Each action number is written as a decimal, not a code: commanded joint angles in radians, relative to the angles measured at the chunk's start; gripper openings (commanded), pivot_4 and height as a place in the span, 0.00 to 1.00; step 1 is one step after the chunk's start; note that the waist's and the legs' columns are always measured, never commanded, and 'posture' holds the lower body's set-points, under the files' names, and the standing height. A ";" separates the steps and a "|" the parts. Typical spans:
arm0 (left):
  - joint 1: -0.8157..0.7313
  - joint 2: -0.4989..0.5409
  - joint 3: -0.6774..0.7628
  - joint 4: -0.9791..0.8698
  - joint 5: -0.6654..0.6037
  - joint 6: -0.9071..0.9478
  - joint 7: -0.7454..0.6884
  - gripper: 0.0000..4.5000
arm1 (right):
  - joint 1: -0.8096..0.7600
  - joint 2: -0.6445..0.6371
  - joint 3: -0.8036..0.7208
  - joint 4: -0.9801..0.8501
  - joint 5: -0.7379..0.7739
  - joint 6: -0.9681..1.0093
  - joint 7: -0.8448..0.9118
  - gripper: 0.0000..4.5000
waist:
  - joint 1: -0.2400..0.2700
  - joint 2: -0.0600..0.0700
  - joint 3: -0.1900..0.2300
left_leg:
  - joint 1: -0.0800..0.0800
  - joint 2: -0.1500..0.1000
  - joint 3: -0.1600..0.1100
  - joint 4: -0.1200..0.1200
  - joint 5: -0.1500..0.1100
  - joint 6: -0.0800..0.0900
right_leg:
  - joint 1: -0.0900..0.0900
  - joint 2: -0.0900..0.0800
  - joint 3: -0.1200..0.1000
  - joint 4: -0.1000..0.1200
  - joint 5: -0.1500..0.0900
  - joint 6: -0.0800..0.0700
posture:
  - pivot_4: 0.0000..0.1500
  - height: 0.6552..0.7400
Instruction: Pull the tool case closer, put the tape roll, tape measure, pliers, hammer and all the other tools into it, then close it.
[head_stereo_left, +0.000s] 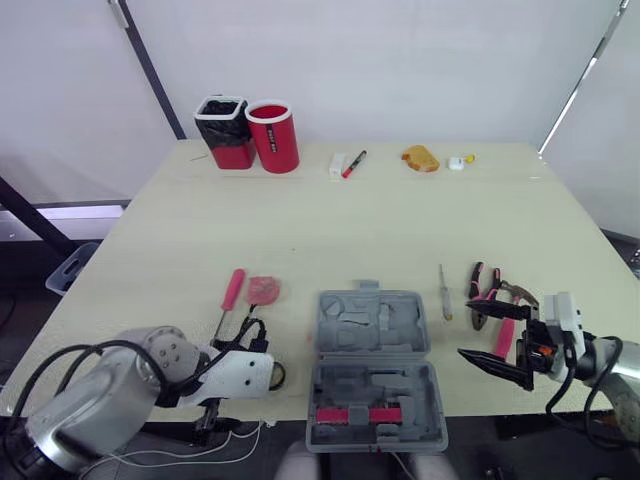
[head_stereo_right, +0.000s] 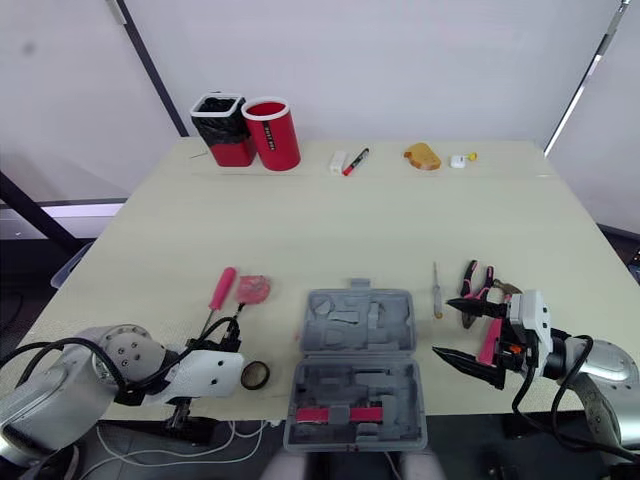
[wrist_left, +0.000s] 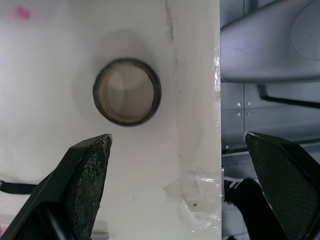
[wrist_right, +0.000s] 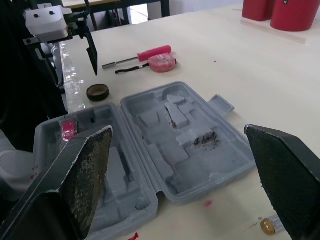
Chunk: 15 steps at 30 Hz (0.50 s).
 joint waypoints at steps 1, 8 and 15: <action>-0.067 -0.005 -0.055 -0.039 0.052 0.020 -0.032 1.00 | -0.012 0.000 0.004 -0.038 0.025 0.013 0.012 0.98 | 0.000 0.000 0.000 | 0.000 0.000 0.000 0.000 0.000 0.000 | 0.000 0.000 0.000 0.000 0.000 0.000 | 1.00 1.00; -0.143 -0.083 -0.196 0.010 0.165 0.030 -0.036 1.00 | -0.023 -0.015 0.021 -0.069 0.036 0.028 0.042 0.98 | -0.001 0.000 0.000 | 0.000 0.000 0.000 0.000 0.000 0.000 | 0.000 0.001 0.001 0.000 0.002 0.003 | 1.00 1.00; -0.163 -0.106 -0.227 0.029 0.221 0.021 -0.059 1.00 | -0.029 -0.058 0.037 -0.111 0.042 0.009 0.141 0.98 | 0.000 -0.001 0.000 | 0.000 0.000 0.000 0.001 0.000 0.000 | 0.000 0.001 0.001 0.000 0.002 0.003 | 1.00 1.00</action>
